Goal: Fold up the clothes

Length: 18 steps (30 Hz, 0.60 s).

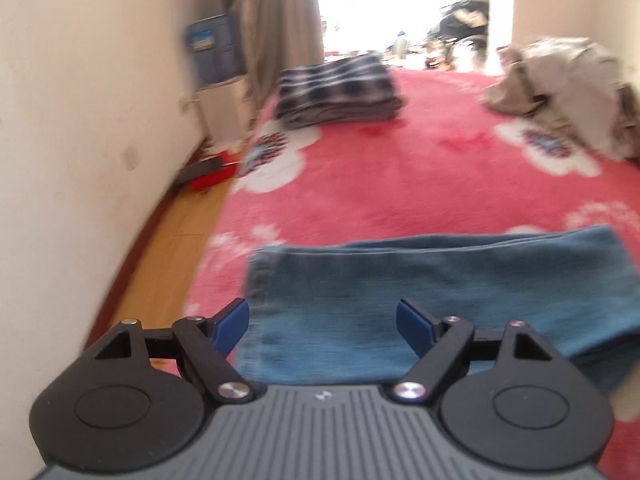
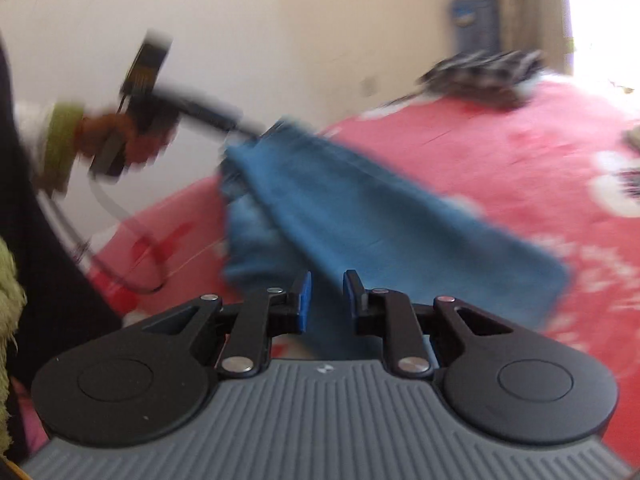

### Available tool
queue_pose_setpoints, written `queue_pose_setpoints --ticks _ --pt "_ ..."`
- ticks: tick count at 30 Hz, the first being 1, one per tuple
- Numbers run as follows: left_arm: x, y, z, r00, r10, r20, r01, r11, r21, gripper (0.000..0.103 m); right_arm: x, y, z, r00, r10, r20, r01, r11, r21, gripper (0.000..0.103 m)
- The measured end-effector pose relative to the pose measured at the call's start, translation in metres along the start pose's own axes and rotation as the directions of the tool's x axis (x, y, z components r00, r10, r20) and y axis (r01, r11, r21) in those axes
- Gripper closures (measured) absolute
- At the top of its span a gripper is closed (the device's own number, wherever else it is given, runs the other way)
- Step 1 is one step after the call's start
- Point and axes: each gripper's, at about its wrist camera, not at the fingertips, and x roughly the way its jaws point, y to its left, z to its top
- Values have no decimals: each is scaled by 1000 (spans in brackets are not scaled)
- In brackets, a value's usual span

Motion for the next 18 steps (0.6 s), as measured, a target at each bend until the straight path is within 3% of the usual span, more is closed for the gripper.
queue_pose_setpoints --ticks 6,10,13,15,18 --pt "-12 -46 -16 984 -170 -57 176 977 118 21 42 60 -7 998 -7 -63 -12 956 -295 86" --pt "-10 -69 -32 964 -239 -112 256 952 169 21 67 87 -15 995 -45 -88 -5 865 -502 86" --pt "-11 -83 -42 959 -247 -135 273 933 232 22 81 86 -18 991 -86 -100 14 822 -570 87" --pt "-12 -89 -46 958 -250 -142 280 923 263 22 78 82 -14 993 -84 -88 23 839 -543 95" --pt "-15 -91 -49 956 -253 -145 285 917 280 22 70 71 -5 996 -68 -64 32 895 -445 98"
